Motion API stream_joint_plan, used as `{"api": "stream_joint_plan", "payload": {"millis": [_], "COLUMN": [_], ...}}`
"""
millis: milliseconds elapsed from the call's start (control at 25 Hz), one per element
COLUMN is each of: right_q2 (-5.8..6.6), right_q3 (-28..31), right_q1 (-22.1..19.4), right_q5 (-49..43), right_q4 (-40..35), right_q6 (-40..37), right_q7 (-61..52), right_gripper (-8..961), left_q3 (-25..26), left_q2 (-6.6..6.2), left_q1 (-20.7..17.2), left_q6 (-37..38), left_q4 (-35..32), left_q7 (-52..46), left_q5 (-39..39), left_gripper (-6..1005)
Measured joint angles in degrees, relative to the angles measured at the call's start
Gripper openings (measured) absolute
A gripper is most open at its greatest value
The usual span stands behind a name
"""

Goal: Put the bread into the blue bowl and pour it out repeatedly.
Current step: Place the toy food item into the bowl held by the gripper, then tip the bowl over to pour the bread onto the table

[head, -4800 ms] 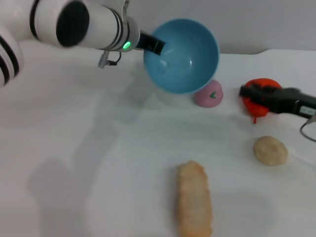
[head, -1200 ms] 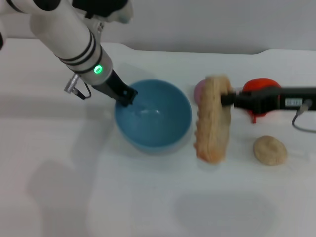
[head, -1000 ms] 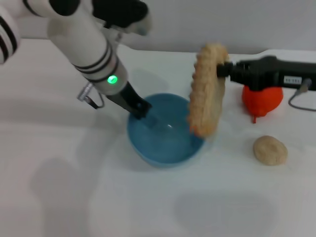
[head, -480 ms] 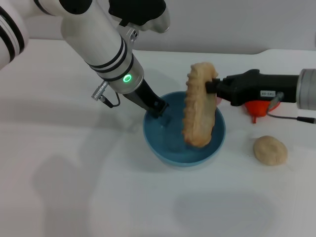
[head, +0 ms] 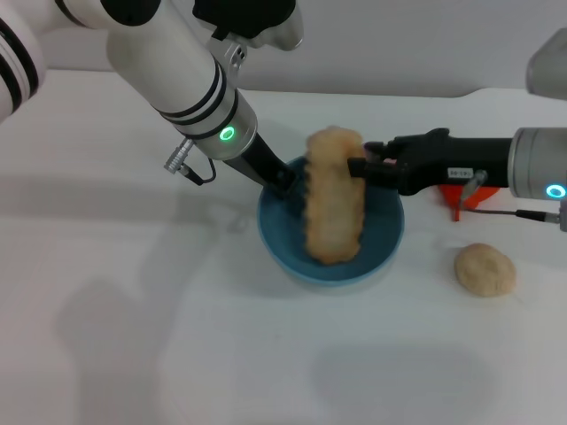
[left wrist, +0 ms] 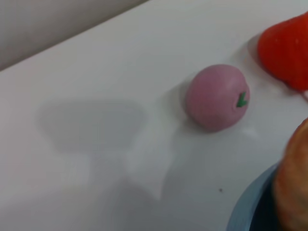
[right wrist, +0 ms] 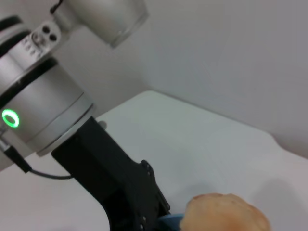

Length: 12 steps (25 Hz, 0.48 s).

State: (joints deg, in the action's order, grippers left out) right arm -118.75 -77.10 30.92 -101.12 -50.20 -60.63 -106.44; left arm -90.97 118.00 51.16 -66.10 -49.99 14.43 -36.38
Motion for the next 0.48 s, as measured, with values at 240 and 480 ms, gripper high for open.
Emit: {"api": "stream_joint_plan", "payload": {"millis": [240,480], "right_q2": [-0.04,-0.08], "right_q3": [2.99,7.88], "right_q1": [-2.65,-7.58], "right_q5": [4.26,15.42], "right_q4": [-1.75,-1.97], "right_q6": [-0.38,-0.38], "right_q7": [-0.01,0.37], "right_gripper": [414,550], "left_q3": [0.01,0.09], "left_q2": [-0.12,-0.01], "left_q1": [-0.25,-0.25], "left_q6": [2.01,5.47], "left_q4": [0.29,0.27], "left_q7": [-0.02,-0.56], "left_q5": [0.87,4.73], "left_gripper": [0,0]}}
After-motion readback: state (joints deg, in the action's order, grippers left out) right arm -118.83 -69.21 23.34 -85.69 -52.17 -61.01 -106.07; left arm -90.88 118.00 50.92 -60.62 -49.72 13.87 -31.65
